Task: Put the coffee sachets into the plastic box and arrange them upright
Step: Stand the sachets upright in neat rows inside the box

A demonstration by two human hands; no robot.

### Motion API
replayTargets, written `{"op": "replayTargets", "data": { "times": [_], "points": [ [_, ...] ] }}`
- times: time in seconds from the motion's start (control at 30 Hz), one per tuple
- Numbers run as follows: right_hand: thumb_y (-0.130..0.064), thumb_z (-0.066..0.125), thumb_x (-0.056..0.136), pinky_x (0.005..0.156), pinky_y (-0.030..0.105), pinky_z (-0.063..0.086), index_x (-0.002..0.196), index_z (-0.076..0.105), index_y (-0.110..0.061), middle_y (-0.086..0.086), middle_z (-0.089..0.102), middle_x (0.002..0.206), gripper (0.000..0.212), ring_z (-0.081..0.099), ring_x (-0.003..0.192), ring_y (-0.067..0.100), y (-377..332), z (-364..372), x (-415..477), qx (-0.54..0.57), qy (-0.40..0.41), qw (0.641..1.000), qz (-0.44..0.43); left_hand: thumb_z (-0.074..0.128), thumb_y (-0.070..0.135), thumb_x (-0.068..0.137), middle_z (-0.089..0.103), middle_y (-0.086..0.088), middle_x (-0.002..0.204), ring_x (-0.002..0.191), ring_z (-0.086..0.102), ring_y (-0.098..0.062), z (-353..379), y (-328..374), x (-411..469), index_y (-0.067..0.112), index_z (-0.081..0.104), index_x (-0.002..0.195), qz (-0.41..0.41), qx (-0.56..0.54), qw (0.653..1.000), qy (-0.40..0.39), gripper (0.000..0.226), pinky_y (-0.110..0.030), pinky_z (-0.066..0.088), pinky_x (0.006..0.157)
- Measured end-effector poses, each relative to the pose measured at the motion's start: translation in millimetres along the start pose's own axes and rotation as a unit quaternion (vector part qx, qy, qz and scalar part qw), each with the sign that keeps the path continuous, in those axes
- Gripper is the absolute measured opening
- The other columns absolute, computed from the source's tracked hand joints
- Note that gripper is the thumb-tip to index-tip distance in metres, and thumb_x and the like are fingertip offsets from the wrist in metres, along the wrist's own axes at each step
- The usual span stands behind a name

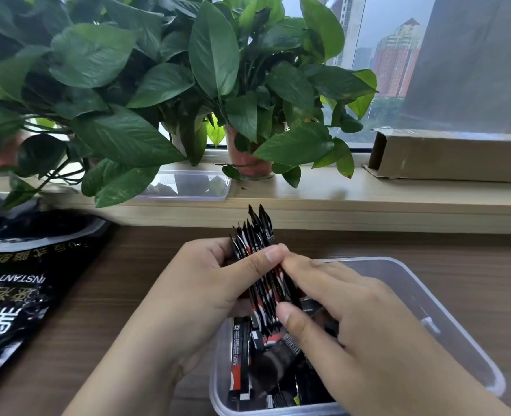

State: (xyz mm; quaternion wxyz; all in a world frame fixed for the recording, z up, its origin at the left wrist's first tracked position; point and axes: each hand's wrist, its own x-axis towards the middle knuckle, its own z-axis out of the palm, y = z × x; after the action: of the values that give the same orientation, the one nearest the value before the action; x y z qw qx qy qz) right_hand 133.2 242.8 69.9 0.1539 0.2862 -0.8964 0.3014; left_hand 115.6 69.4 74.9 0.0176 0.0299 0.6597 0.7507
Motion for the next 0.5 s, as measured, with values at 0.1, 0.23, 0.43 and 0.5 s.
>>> {"op": "replayTargets", "data": {
  "times": [0.1,0.23,0.43,0.5],
  "points": [
    [-0.056,0.047,0.082,0.11,0.003,0.02,0.149,0.033,-0.043,-0.049,0.026,0.14,0.07,0.02,0.136,-0.021,11,-2,1,0.03,-0.067,0.997,0.002,0.078,0.023,0.075,0.077,-0.018,0.086,0.076,0.075,-0.03,1,0,0,0.007,0.078,0.088,0.014,0.008,1.0,0.012,0.021,-0.038,0.057,0.071],
    [-0.036,0.067,0.08,0.103,0.015,0.044,0.142,0.04,-0.047,-0.042,0.032,0.147,0.069,0.032,0.133,-0.02,16,-1,1,0.14,-0.05,0.989,0.016,0.076,0.016,0.077,0.078,-0.018,0.084,0.073,0.075,-0.029,3,1,0,0.007,0.079,0.087,0.033,0.008,0.999,0.023,0.014,-0.035,0.059,0.064],
    [-0.021,0.08,0.065,0.076,0.022,0.06,0.125,0.068,-0.029,-0.023,0.064,0.127,0.061,0.066,0.111,0.003,21,6,0,0.25,0.027,0.968,0.027,0.076,0.02,0.071,0.078,-0.016,0.083,0.067,0.074,-0.024,1,4,0,0.009,0.079,0.084,0.035,-0.007,0.999,0.034,0.017,-0.027,0.056,0.052],
    [-0.026,0.079,0.067,0.078,0.019,0.059,0.128,0.066,-0.03,-0.027,0.059,0.133,0.062,0.061,0.117,0.0,19,4,-1,0.244,0.014,0.969,0.021,0.076,0.018,0.072,0.078,-0.018,0.083,0.066,0.074,-0.024,1,4,0,0.007,0.079,0.084,0.025,-0.016,0.999,0.027,0.016,-0.027,0.057,0.051]
  ]
}}
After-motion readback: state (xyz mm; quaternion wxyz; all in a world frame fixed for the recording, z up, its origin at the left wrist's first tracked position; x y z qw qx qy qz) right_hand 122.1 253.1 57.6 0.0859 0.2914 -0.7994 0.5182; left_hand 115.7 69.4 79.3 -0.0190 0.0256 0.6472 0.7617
